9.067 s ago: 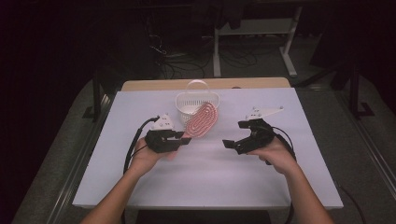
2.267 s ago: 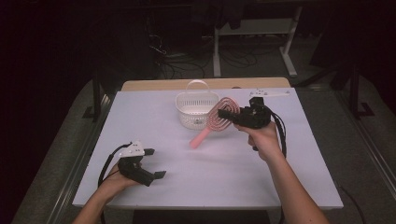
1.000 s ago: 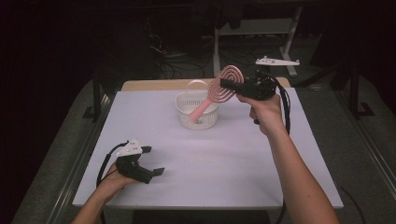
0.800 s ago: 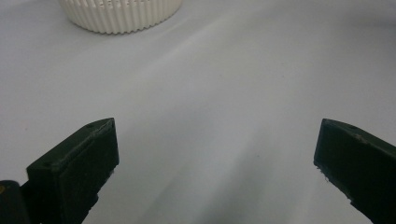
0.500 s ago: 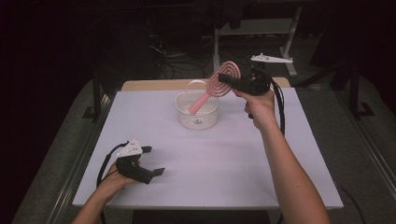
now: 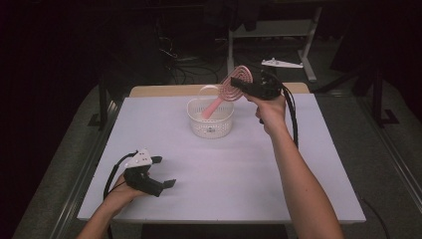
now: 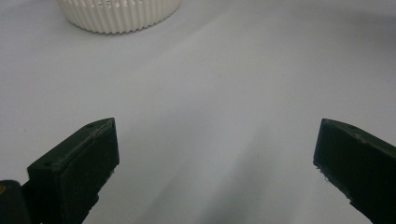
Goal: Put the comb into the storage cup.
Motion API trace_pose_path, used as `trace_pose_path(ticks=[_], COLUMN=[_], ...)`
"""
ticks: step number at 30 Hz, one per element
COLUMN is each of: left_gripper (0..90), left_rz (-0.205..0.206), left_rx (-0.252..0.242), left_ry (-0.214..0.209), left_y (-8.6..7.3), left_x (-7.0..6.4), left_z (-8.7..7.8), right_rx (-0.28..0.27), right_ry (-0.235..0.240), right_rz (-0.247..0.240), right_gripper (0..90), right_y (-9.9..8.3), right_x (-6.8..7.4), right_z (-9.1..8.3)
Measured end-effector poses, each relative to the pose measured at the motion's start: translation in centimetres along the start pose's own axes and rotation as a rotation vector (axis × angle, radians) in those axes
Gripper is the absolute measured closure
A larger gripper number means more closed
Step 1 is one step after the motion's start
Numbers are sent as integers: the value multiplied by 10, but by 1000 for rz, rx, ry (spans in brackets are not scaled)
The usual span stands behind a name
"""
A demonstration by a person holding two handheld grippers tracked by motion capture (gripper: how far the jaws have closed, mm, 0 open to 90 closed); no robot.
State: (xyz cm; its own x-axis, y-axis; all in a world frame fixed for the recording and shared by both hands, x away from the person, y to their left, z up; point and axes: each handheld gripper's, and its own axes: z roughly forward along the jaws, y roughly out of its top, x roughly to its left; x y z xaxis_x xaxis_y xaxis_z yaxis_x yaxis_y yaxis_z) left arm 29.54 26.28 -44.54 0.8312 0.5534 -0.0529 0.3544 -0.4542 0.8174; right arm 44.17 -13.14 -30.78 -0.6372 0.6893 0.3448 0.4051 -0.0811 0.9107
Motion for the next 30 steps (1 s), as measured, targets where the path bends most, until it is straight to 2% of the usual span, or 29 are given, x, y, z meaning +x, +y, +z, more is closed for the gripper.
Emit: trace_pose_path(ticks=[16,30], left_gripper=[1,2], left_rz=[1,-3], left_rx=[0,2], left_ry=[0,-8], left_y=[-1,-1], left_x=[1,1], left_z=[0,1], right_rx=[59,115], right_ry=[-13,-34], right_rz=[27,33], right_gripper=[630,629], right_y=[-18,-32], right_x=[-4,-9], right_z=[37,57])
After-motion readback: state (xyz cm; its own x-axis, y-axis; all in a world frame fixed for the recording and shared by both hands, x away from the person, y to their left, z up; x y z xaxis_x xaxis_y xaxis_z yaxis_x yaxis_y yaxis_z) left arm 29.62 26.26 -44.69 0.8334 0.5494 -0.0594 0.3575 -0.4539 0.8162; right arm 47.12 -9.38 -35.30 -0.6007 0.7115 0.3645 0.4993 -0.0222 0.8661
